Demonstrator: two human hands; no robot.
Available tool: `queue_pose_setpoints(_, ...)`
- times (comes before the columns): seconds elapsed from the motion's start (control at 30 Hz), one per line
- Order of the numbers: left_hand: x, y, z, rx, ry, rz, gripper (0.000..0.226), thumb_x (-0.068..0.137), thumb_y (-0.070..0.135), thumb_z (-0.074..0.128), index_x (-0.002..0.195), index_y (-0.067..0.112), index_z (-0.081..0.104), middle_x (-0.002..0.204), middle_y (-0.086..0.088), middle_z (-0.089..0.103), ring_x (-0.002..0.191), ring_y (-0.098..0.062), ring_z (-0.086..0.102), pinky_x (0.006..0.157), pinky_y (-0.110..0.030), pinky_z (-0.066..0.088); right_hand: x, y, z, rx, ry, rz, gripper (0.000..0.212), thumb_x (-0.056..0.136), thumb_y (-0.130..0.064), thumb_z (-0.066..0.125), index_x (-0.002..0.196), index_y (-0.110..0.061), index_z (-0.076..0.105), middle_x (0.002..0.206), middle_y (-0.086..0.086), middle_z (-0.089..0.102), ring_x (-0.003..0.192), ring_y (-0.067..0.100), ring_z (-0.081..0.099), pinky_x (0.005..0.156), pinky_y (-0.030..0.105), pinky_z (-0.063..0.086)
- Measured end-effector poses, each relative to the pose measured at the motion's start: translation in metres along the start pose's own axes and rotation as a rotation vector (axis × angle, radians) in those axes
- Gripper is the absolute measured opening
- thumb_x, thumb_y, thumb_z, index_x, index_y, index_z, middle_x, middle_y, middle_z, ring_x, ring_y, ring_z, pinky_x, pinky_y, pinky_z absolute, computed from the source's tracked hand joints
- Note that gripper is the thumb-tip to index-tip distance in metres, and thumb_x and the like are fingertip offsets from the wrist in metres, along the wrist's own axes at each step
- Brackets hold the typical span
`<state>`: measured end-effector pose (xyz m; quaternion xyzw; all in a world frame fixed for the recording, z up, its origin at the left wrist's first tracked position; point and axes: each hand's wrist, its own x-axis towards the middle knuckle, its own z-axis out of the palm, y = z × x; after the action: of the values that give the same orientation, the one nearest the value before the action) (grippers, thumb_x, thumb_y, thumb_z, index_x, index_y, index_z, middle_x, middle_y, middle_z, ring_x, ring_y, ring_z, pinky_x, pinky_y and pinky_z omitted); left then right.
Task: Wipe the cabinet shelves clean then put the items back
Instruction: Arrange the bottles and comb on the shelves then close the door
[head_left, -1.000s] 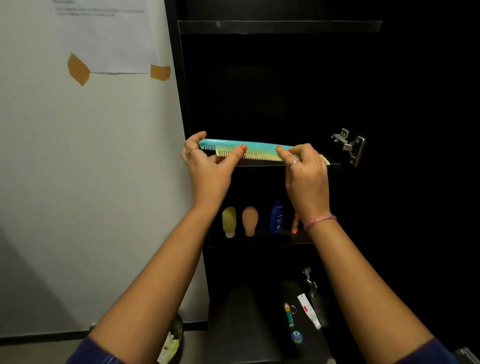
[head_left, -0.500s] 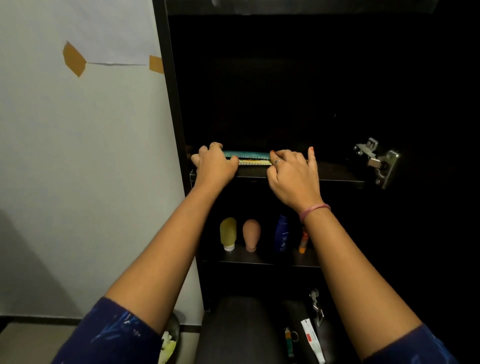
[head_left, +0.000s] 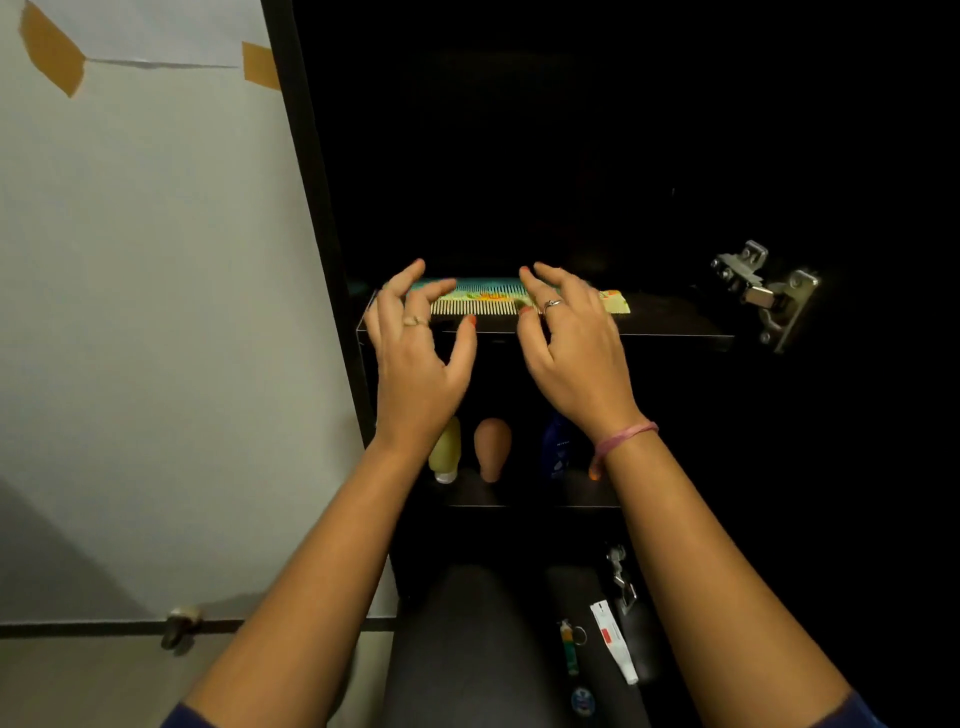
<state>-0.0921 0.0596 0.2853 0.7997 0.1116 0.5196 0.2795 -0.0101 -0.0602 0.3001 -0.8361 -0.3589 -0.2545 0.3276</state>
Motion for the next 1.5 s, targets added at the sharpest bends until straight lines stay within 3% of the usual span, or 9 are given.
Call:
queue_pose_setpoints(0.27,-0.086,-0.007,0.011,-0.083,-0.063,0.115,0.026,0.081,0.007,0.062,0.107,0.005,0.063,0.118,-0.013,0.054,0.113,-0.011,0.044,0.101,-0.010,0.028,-0.080,-0.006,0.000,0.480,0.294,0.283,0.029,0.095,-0.007,0.047,0.120,-0.011,0.062,0.123,-0.001,0.058,0.117,0.003,0.052,0.102,0.011,0.038)
queue_pose_setpoints(0.37,-0.126,-0.020,0.028,-0.124,-0.198,0.081,0.025,0.083,0.011,0.058,0.108,0.010,0.060,0.119,-0.005,0.050,0.113,-0.010,0.045,0.102,-0.013,0.031,-0.123,0.023,0.014,0.540,0.313,0.443,0.029,0.092,-0.011,0.046,0.115,-0.014,0.064,0.117,0.001,0.062,0.109,0.008,0.059,0.098,0.020,0.044)
queue_pose_setpoints(0.57,-0.198,-0.050,0.065,-0.116,-0.552,-0.065,0.025,0.084,0.016,0.054,0.108,0.014,0.062,0.117,-0.002,0.054,0.106,-0.010,0.047,0.099,-0.010,0.031,-0.204,0.090,0.041,0.676,0.142,0.967,0.029,0.095,-0.003,0.044,0.115,-0.013,0.063,0.112,0.006,0.067,0.103,0.015,0.062,0.094,0.026,0.047)
queue_pose_setpoints(0.73,-0.253,-0.074,0.096,-0.107,-0.735,-0.170,0.027,0.080,0.009,0.053,0.105,0.014,0.061,0.109,-0.004,0.057,0.101,-0.010,0.048,0.093,-0.018,0.034,-0.267,0.128,0.072,0.490,-0.034,1.142,0.025,0.092,-0.004,0.052,0.112,-0.007,0.066,0.110,0.010,0.069,0.101,0.018,0.064,0.093,0.031,0.049)
queue_pose_setpoints(0.87,-0.296,-0.090,0.127,-0.159,-0.845,-0.477,0.027,0.081,0.005,0.048,0.105,0.005,0.062,0.106,-0.009,0.057,0.090,-0.015,0.055,0.091,-0.032,0.046,-0.318,0.142,0.103,0.295,-0.269,1.255,0.023,0.087,-0.004,0.056,0.107,-0.008,0.069,0.107,0.013,0.070,0.101,0.025,0.065,0.091,0.027,0.046)
queue_pose_setpoints(0.97,-0.316,-0.096,0.152,-0.073,-0.938,-0.765,0.020,0.085,0.002,0.058,0.104,-0.001,0.057,0.107,-0.017,0.058,0.092,-0.025,0.056,0.080,-0.018,0.038,-0.352,0.148,0.127,0.164,-0.540,1.234,0.026,0.086,-0.015,0.061,0.110,-0.013,0.068,0.110,0.009,0.068,0.104,0.022,0.064,0.095,0.029,0.048)
queue_pose_setpoints(1.07,-0.335,-0.103,0.179,-0.055,-1.000,-0.921,0.053,0.082,0.014,0.067,0.126,-0.004,0.044,0.110,-0.023,0.059,0.094,-0.029,0.057,0.076,-0.020,0.038,-0.373,0.149,0.145,0.074,-0.663,1.135,0.037,0.079,-0.027,0.070,0.114,-0.016,0.063,0.110,0.007,0.063,0.100,0.022,0.062,0.089,0.030,0.049)
queue_pose_setpoints(1.2,-0.350,-0.106,0.207,0.014,-1.085,-0.864,0.068,0.080,0.018,0.069,0.137,0.003,0.035,0.131,-0.018,0.041,0.114,-0.030,0.052,0.093,-0.027,0.039,-0.383,0.151,0.157,-0.006,-0.639,1.039,0.045,0.077,-0.030,0.073,0.117,-0.019,0.057,0.114,0.003,0.052,0.107,0.021,0.054,0.093,0.029,0.044)
queue_pose_setpoints(1.5,-0.354,-0.112,0.198,0.124,-1.075,-0.694,0.028,0.088,0.014,0.050,0.116,0.011,0.052,0.122,-0.014,0.049,0.110,-0.030,0.051,0.088,-0.031,0.043,-0.380,0.154,0.157,0.007,-0.648,1.032,0.031,0.081,-0.025,0.068,0.111,-0.019,0.063,0.113,0.005,0.055,0.105,0.022,0.059,0.095,0.029,0.048)
